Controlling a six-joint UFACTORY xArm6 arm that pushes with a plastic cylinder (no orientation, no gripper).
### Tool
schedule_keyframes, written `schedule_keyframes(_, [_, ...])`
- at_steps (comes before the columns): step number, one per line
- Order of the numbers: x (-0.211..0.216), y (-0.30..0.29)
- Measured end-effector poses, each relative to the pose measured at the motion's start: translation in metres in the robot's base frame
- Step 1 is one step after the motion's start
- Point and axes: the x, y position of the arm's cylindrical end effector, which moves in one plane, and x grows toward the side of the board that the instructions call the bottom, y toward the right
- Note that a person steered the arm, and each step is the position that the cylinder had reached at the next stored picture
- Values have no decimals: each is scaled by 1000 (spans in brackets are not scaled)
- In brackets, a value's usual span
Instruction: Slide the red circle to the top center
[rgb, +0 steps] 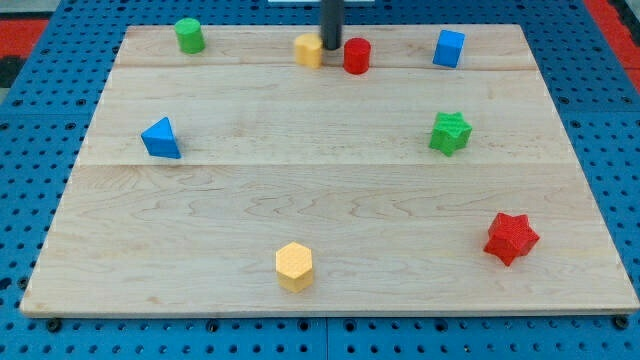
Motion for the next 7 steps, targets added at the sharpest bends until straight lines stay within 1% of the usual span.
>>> schedule_keyframes(1, [32, -11])
schedule_keyframes(2, [59, -2])
schedule_keyframes(3, [39, 103])
schedule_keyframes(4, [34, 112])
schedule_keyframes(5, [31, 65])
schedule_keyframes(6, [-15, 78])
schedule_keyframes(7, [-20, 75])
